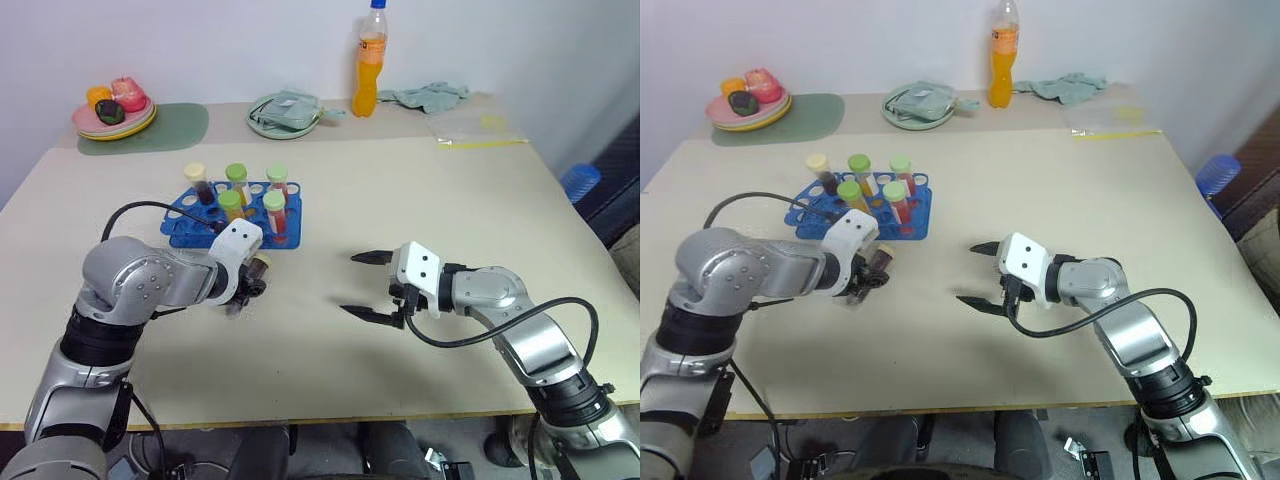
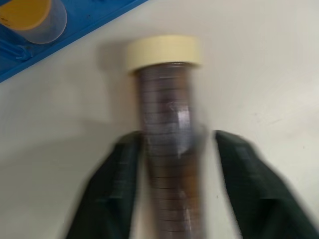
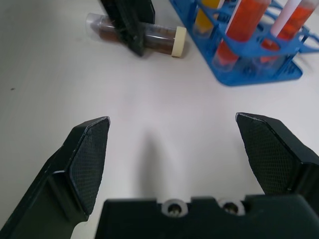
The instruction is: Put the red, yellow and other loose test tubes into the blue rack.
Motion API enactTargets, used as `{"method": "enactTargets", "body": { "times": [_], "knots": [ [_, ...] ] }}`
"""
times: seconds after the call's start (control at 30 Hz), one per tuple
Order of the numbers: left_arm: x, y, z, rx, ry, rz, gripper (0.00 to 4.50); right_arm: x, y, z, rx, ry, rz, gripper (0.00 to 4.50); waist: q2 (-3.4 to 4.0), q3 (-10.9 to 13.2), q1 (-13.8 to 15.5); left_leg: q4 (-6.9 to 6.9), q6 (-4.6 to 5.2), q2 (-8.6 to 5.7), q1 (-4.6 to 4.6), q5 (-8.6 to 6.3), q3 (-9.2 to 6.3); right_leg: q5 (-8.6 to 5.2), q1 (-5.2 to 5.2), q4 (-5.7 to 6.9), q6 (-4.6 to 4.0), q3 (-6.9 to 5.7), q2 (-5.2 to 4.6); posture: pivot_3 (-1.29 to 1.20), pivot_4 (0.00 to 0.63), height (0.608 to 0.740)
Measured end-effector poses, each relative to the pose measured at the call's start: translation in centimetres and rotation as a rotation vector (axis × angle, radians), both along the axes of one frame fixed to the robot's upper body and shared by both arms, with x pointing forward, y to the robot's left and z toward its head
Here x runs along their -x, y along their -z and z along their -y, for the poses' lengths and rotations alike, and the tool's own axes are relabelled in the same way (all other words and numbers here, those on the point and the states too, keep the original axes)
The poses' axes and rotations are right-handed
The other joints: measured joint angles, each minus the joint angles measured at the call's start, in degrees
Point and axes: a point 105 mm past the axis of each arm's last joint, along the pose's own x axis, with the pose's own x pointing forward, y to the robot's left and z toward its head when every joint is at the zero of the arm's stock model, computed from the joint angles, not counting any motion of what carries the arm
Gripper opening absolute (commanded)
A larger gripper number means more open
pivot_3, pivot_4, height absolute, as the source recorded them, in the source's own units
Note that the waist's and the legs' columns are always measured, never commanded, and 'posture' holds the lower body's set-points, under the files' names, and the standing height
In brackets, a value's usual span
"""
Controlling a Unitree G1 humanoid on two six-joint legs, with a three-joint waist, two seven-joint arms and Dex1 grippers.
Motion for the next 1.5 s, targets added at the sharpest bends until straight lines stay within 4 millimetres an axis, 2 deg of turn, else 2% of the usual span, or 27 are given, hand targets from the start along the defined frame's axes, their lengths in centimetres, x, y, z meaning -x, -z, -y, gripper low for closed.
{"method": "enactTargets", "body": {
  "times": [0.03,0.2,0.27,0.4,0.47,0.6,0.67,0.77,0.93,1.03,1.5],
  "knots": [
    [0.1,0.0,-0.2,-0.013,-0.003,-0.002,0.80,0.0,0.0,0.0,-0.001,0.003,0.003,4.50,0.00,0.0,-0.1,0.00,0.00,0.01,0.00,0.00,0.01,0.00,-0.01,0.01,0.00,0.01,0.01,0.00,0.150,0.740],
    [0.3,-0.5,-1.9,-0.035,-0.039,0.012,0.77,0.0,-0.2,-0.1,-0.003,0.007,0.011,4.50,0.00,0.0,0.1,0.00,0.00,0.00,-0.02,0.00,0.04,0.00,-0.04,0.00,0.00,0.03,0.00,0.00,0.150,0.740],
    [0.9,-1.8,-3.0,-0.005,-0.043,0.077,0.77,0.0,-0.2,-0.1,-0.001,0.008,0.010,4.50,0.00,0.0,-0.1,-0.02,-0.10,0.01,-0.09,0.06,0.06,0.00,-0.14,0.00,-0.01,0.06,0.00,0.00,0.150,0.740],
    [1.2,-5.3,-5.9,0.053,-0.045,0.407,0.77,-0.1,-0.1,-0.1,0.003,0.006,0.011,4.50,0.03,0.0,0.0,-0.10,-0.29,0.10,-0.08,0.16,0.26,-0.01,-0.20,-0.05,-0.07,0.13,-0.01,0.00,0.150,0.740],
    [0.2,-7.2,-7.8,0.131,-0.135,0.625,0.77,-0.1,-0.2,-0.4,0.000,-0.004,0.014,4.50,0.04,0.0,0.6,-0.08,-0.06,0.08,-0.06,0.03,0.26,-0.01,-0.11,-0.09,-0.07,0.10,-0.06,0.00,0.150,0.740],
    [-1.7,-9.8,-11.0,0.118,-0.317,0.905,0.77,-0.3,-0.3,-1.3,-0.016,-0.032,0.019,4.50,-0.07,0.0,1.4,0.02,0.03,-0.04,-0.06,-0.02,0.14,0.01,0.08,-0.17,-0.03,-0.06,-0.11,0.00,0.150,0.740],
    [-2.5,-10.9,-11.4,0.121,-0.403,1.060,0.77,-0.4,-0.6,-1.8,-0.030,-0.043,0.030,4.50,-0.12,0.0,1.8,0.02,0.05,-0.06,-0.07,-0.03,0.11,0.02,0.10,-0.21,-0.02,-0.07,-0.12,0.00,0.150,0.740],
    [-3.2,-10.6,-10.3,0.092,-0.440,1.186,0.77,-0.6,-0.6,-2.0,-0.036,-0.043,0.035,4.50,-0.12,0.0,1.8,0.03,-0.14,-0.08,-0.08,0.08,0.14,0.02,0.08,-0.23,-0.01,-0.06,-0.13,0.00,0.150,0.740],
    [-4.3,-7.0,-7.9,0.123,-0.474,1.233,0.77,-0.6,-0.3,-2.4,-0.042,-0.036,0.030,4.50,-0.14,0.0,1.3,0.00,-0.12,-0.04,-0.09,0.07,0.18,0.02,-0.09,-0.11,-0.01,-0.02,-0.10,0.00,0.150,0.740],
    [-4.6,-5.9,-7.8,0.125,-0.465,1.252,0.77,-0.5,-0.1,-2.4,-0.043,-0.025,0.028,4.50,-0.13,0.0,0.8,0.00,0.03,-0.05,-0.09,-0.02,0.18,0.02,-0.09,-0.07,0.00,-0.03,-0.09,0.00,0.150,0.740],
    [-7.0,-4.1,-6.3,0.177,-0.428,1.248,0.77,-0.5,-0.4,-2.6,-0.059,-0.008,0.042,4.50,-0.14,0.0,0.3,0.04,0.03,-0.06,-0.09,-0.01,0.14,0.02,-0.07,-0.01,0.01,-0.06,-0.08,0.00,0.150,0.740]
  ]
}}
